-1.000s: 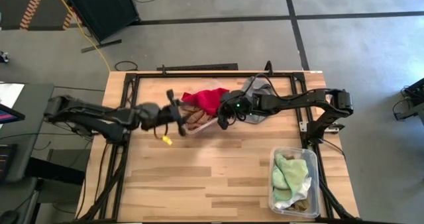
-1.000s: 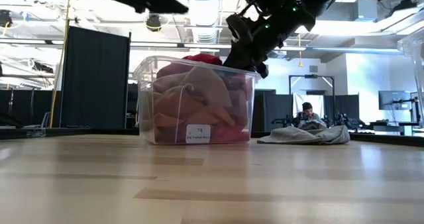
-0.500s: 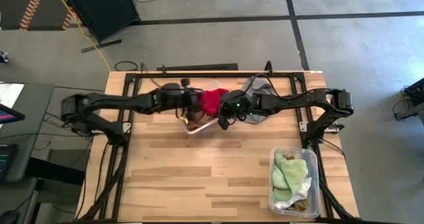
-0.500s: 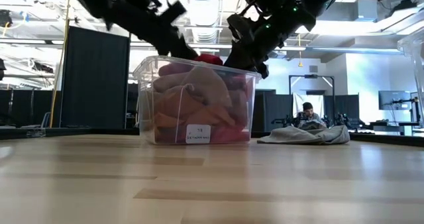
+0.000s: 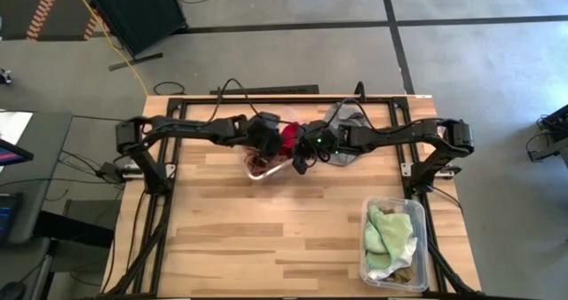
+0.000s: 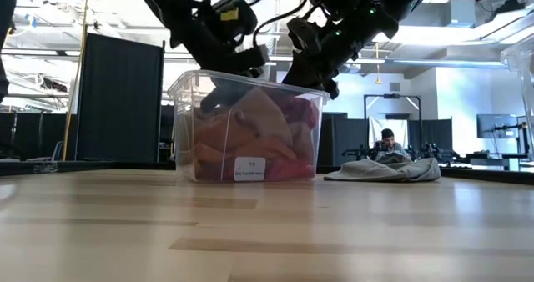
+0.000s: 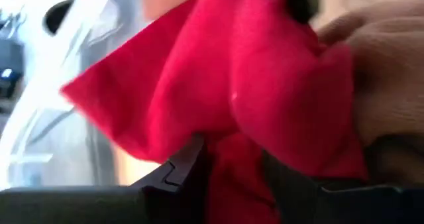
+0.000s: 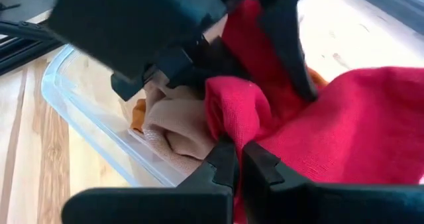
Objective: Sort towels by color in basket
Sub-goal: Put the red towel into the top transparent bin
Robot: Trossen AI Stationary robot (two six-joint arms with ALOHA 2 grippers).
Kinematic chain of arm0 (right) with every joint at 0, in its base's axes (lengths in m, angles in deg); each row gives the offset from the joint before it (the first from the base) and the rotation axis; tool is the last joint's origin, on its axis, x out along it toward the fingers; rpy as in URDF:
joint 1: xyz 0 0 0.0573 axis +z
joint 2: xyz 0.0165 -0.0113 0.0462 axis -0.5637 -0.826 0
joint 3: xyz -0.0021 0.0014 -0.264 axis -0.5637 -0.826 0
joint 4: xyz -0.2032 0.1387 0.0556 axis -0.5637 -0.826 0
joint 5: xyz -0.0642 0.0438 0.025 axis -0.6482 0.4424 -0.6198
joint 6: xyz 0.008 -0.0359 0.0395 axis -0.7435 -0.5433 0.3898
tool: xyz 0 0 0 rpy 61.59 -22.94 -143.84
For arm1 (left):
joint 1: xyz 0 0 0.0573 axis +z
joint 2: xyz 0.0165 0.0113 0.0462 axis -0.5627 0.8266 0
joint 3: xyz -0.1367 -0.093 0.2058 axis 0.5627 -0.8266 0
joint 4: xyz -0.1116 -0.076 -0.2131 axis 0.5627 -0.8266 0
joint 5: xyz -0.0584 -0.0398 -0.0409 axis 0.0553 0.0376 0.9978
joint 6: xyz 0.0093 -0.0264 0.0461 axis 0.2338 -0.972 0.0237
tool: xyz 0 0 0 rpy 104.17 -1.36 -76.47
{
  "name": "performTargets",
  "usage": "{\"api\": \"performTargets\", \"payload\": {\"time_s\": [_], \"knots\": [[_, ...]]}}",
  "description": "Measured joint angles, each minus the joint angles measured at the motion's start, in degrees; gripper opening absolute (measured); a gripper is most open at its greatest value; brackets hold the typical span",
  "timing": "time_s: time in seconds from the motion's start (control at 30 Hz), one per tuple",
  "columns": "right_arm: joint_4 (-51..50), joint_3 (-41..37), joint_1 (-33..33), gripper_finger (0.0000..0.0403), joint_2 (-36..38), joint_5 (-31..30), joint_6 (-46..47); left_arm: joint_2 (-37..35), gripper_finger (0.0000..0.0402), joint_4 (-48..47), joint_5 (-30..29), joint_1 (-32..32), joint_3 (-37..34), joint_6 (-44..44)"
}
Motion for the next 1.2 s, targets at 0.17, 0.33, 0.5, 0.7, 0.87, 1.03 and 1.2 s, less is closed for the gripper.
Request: {"api": "performTargets", "payload": {"time_s": [0.17,0.33,0.5,0.7,0.87,1.03,1.2], "knots": [[-0.23,-0.02,-0.36,0.0033,0.00,0.00,-0.45,2.87,0.0139,-1.27,4.34,1.35,0.04,3.79],[-0.86,-0.06,-0.36,0.0046,0.76,-0.25,-3.00,4.61,0.0139,-2.55,8.03,3.71,0.01,1.41],[-2.65,-0.28,-0.13,0.0090,4.12,-0.63,-5.39,4.12,0.0139,-3.13,8.83,4.04,-0.20,1.19],[-5.59,-0.20,1.07,0.0162,10.76,-0.57,-7.11,4.10,0.0139,-5.95,8.63,4.53,-0.23,1.34],[-8.94,-0.15,2.43,0.0211,16.76,-2.44,-6.63,3.57,0.0139,-7.31,8.50,4.87,-0.27,-0.31],[-18.13,-0.13,3.03,0.0233,20.65,-11.47,-3.43,0.12,0.0139,-7.59,7.76,4.81,-0.56,-1.41],[-26.03,-0.14,2.28,0.0235,21.02,-15.65,2.19,-6.12,0.0139,-7.66,8.55,4.76,-0.58,-3.27]]}}
